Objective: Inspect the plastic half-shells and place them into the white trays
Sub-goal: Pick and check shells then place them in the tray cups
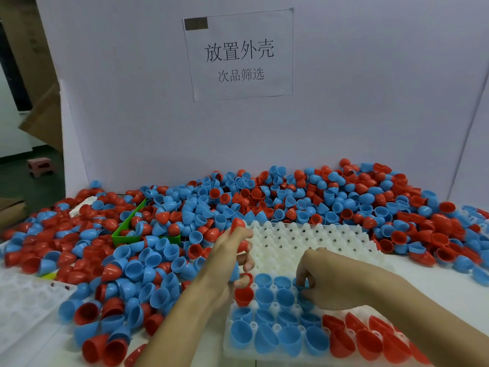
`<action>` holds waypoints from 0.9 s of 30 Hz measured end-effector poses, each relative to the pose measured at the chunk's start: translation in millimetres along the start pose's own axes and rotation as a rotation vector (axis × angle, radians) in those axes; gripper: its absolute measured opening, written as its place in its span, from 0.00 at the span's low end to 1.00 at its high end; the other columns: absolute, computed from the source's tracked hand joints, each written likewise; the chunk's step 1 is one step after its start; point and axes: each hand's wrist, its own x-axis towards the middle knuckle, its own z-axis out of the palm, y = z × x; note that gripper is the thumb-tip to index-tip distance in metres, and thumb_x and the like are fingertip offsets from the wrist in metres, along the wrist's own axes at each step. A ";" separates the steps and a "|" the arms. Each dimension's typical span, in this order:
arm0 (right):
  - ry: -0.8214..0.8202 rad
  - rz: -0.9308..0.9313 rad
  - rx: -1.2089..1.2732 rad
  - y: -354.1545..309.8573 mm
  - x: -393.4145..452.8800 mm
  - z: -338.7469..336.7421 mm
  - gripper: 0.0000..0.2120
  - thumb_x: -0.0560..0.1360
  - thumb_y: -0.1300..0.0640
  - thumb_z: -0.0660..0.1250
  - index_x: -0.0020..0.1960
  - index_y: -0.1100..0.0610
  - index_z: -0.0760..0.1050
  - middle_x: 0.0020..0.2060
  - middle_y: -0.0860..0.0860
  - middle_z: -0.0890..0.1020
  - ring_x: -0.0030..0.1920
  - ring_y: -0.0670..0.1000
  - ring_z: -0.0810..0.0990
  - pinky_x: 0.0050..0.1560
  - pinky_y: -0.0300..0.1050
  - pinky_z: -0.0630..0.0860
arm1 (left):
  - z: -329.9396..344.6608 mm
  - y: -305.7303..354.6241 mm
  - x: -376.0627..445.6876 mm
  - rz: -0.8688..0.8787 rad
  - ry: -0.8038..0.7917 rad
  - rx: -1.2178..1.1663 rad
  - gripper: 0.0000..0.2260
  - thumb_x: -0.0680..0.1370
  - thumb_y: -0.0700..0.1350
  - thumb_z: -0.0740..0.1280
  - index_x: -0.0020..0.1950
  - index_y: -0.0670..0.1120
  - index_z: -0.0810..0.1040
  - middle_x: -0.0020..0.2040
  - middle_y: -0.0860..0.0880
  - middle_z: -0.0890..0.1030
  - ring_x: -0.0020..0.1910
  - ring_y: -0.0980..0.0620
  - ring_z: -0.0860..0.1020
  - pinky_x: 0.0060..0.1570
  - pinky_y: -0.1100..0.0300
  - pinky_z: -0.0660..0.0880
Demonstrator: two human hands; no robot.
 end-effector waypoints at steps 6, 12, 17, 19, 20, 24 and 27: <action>0.207 -0.059 -0.006 -0.7 -4.3 -8.0 0.06 0.79 0.51 0.66 0.56 0.44 0.76 0.37 0.40 0.74 0.38 0.41 0.75 0.38 0.37 0.74 | -0.2 -1.6 1.5 -0.035 0.024 0.076 0.09 0.82 0.46 0.60 0.47 0.40 0.72 0.37 0.46 0.72 0.24 0.53 0.68 0.19 0.67 0.57; 0.634 -0.261 0.366 -22.6 6.5 -5.0 0.05 0.80 0.49 0.65 0.55 0.45 0.72 0.28 0.47 0.79 0.28 0.45 0.76 0.32 0.36 0.72 | 3.2 -2.1 0.2 0.224 0.006 0.332 0.11 0.77 0.48 0.73 0.49 0.40 0.79 0.43 0.45 0.82 0.24 0.51 0.72 0.20 0.64 0.66; 0.660 -0.202 0.364 -39.4 13.6 -2.2 0.09 0.79 0.44 0.65 0.56 0.46 0.78 0.29 0.45 0.80 0.31 0.46 0.80 0.34 0.41 0.78 | 2.1 -4.3 -1.7 0.395 0.071 0.540 0.06 0.73 0.49 0.76 0.45 0.51 0.81 0.41 0.58 0.83 0.38 0.58 0.79 0.40 0.61 0.74; 0.694 -0.137 0.317 -41.3 18.0 -2.2 0.10 0.77 0.43 0.68 0.53 0.47 0.82 0.25 0.42 0.74 0.27 0.44 0.75 0.30 0.36 0.69 | 1.2 -6.4 -1.8 0.456 0.086 0.615 0.08 0.72 0.47 0.77 0.44 0.53 0.80 0.40 0.58 0.82 0.38 0.59 0.79 0.38 0.64 0.75; 0.708 -0.114 0.312 -41.8 20.3 -2.4 0.10 0.75 0.44 0.69 0.51 0.48 0.83 0.24 0.40 0.70 0.26 0.43 0.71 0.30 0.35 0.65 | 1.5 -7.5 -2.3 0.496 0.093 0.660 0.09 0.71 0.46 0.78 0.44 0.53 0.79 0.40 0.59 0.82 0.36 0.60 0.78 0.36 0.66 0.74; 0.669 -0.087 0.324 -41.6 24.2 -5.7 0.07 0.73 0.49 0.74 0.47 0.50 0.85 0.23 0.40 0.69 0.26 0.41 0.68 0.30 0.35 0.64 | 3.1 -8.0 -3.6 0.556 0.076 0.735 0.14 0.65 0.50 0.80 0.43 0.55 0.77 0.43 0.63 0.80 0.31 0.61 0.76 0.32 0.70 0.73; 0.642 -0.068 0.314 -37.1 21.9 -8.3 0.04 0.75 0.54 0.72 0.49 0.51 0.85 0.24 0.43 0.75 0.25 0.44 0.72 0.30 0.41 0.73 | 0.6 -6.5 -3.6 0.499 0.003 0.727 0.21 0.60 0.58 0.82 0.47 0.56 0.79 0.45 0.62 0.81 0.32 0.57 0.75 0.36 0.65 0.76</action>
